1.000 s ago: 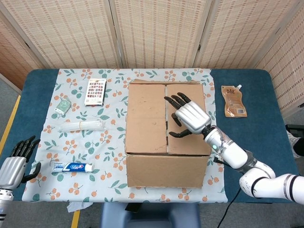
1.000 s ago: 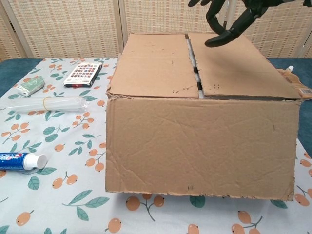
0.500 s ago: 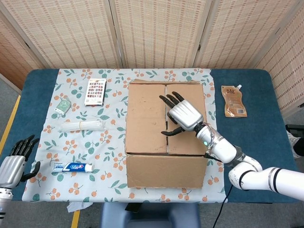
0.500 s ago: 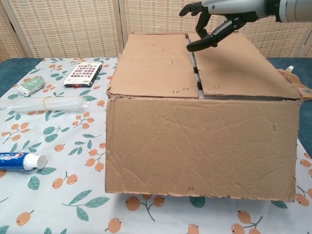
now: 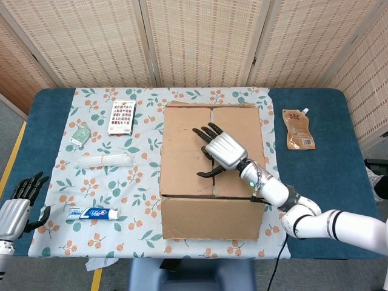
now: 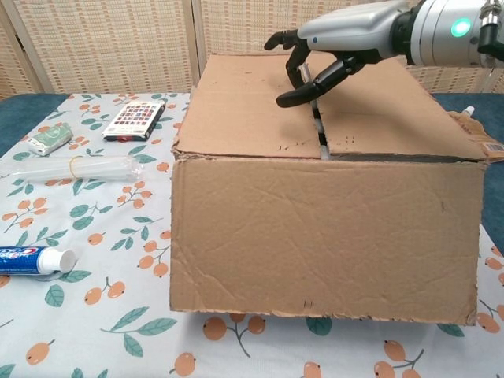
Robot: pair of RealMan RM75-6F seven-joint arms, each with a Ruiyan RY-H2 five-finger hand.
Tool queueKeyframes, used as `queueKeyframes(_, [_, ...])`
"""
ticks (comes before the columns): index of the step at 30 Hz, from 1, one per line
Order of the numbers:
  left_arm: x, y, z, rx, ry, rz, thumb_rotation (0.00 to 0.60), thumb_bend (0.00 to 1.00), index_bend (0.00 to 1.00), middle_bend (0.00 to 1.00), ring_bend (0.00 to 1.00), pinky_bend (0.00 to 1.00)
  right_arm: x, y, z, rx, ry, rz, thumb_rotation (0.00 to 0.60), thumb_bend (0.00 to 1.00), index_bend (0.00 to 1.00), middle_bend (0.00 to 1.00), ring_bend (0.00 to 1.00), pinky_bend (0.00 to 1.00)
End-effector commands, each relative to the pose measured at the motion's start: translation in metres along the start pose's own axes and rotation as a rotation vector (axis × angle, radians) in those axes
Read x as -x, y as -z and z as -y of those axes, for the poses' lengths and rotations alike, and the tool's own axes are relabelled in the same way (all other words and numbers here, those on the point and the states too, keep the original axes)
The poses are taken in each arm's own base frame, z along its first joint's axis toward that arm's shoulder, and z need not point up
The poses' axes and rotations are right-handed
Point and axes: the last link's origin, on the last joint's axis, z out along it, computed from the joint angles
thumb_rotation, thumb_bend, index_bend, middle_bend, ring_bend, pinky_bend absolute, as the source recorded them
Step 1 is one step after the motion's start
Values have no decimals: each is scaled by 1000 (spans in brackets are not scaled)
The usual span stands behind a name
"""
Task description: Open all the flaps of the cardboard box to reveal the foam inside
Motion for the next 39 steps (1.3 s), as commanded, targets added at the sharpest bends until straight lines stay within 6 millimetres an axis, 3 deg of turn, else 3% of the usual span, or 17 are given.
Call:
queueKeyframes(1, [-1, 0, 0, -1, 3, -3, 600, 555, 0, 0, 0, 0, 0, -1, 0, -3, 2, -2, 140, 270, 522, 0, 0, 0])
queueKeyframes(10, [0, 0, 1, -7, 1, -1, 600, 555, 0, 0, 0, 0, 2, 2, -6, 1, 33, 8, 139, 271, 512, 0, 0, 0])
queueKeyframes(25, [1, -1, 1, -10, -10, 2, 600, 555, 0, 0, 0, 0, 0, 13, -11, 14, 69, 9, 136, 270, 587, 0, 0, 0])
queueKeyframes(39, [6, -3, -3, 0, -40, 12, 600, 555, 0, 0, 0, 0, -29, 49, -26, 89, 70, -83, 136, 268, 591, 0, 0, 0])
